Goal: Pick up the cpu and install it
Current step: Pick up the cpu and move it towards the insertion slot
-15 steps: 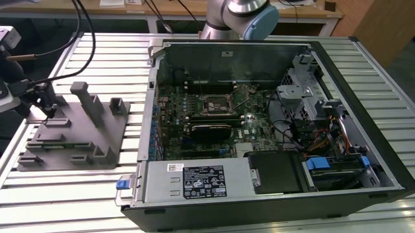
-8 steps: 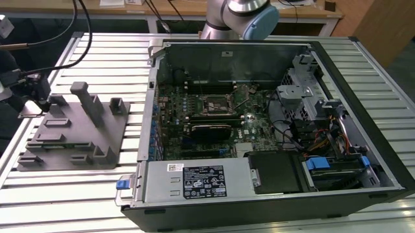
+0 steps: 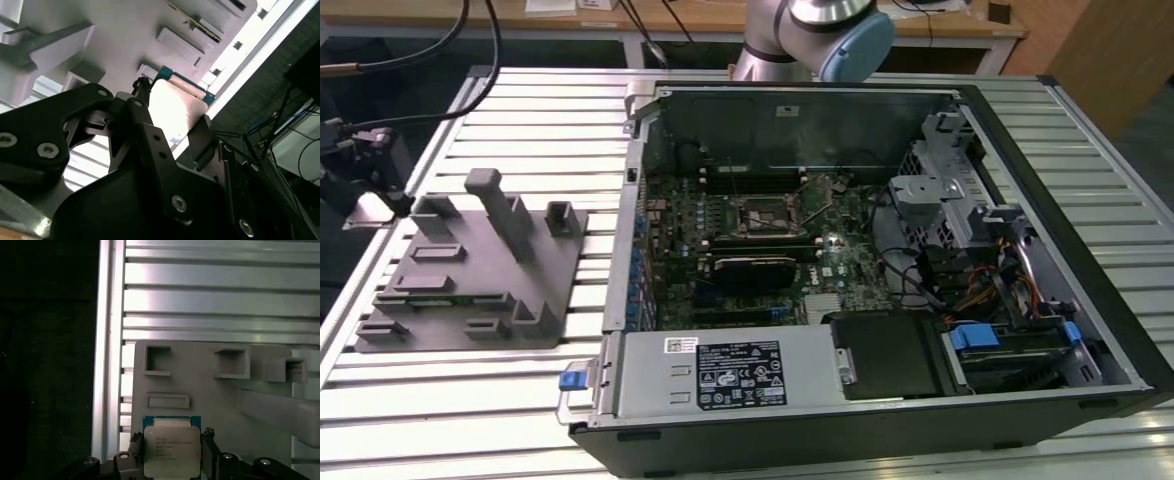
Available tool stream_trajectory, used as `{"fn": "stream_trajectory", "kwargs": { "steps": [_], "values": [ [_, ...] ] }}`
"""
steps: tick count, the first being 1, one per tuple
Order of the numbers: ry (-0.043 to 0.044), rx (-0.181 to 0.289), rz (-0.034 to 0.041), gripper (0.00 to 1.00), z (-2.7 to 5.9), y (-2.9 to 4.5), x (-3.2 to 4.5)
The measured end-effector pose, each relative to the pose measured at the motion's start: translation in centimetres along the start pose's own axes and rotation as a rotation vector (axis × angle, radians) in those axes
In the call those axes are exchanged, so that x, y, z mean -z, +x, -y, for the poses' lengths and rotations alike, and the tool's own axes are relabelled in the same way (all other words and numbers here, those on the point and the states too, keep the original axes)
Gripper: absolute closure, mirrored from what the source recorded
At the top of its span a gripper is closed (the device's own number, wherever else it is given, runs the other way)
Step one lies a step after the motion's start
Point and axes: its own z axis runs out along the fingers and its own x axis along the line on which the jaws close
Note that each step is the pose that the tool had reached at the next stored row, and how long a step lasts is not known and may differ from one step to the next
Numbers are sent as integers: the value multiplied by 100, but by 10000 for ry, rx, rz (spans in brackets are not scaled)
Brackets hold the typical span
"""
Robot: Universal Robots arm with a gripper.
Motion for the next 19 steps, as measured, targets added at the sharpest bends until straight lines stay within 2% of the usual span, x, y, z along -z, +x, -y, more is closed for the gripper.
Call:
{"fn": "stream_trajectory", "kwargs": {
  "steps": [4,9,19],
  "values": [
    [-2,1,7,45,-6,-1,101],
    [-2,1,13,45,-11,-3,181],
    [-8,2,32,45,-26,-6,417]
  ]
}}
